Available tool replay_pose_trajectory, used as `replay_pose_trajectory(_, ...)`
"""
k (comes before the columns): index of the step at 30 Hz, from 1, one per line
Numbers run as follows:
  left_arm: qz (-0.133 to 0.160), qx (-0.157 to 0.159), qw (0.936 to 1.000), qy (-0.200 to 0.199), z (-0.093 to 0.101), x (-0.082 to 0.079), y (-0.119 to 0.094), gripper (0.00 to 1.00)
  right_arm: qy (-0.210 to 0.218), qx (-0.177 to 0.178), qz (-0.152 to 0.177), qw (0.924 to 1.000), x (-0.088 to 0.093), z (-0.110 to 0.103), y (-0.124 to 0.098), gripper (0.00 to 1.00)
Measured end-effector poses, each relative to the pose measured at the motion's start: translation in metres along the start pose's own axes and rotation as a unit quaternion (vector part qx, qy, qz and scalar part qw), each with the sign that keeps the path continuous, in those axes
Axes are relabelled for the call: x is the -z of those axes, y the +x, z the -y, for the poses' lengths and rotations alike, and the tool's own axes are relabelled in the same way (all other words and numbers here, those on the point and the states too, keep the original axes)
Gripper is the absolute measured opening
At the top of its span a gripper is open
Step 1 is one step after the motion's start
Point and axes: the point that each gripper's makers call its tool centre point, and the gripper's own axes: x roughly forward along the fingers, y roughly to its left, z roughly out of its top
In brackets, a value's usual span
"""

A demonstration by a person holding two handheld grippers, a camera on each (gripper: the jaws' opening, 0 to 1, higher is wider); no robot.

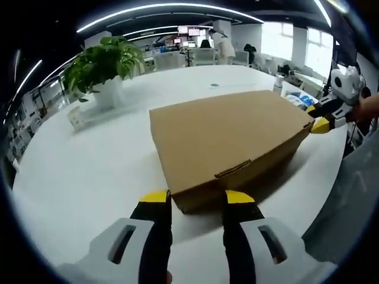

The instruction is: Operate the shoe box by opening the lid, removing the specified soft item, and placing it in the target area until the item is outside and the box remains undamaged.

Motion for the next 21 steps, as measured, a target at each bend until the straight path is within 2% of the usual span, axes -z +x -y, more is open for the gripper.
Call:
replay_pose_trajectory(10, -0.007, 0.003, 1.0, 0.006, -0.001, -0.001, 0.004, 0.3, 0.001, 0.004, 0.001, 1.0, -0.001, 0.003, 0.001, 0.24)
replay_pose_trajectory(21, -0.013, 0.004, 0.9999, 0.008, -0.005, -0.015, 0.021, 0.3, 0.006, 0.016, -0.002, 0.9998, -0.007, 0.021, 0.008, 0.24)
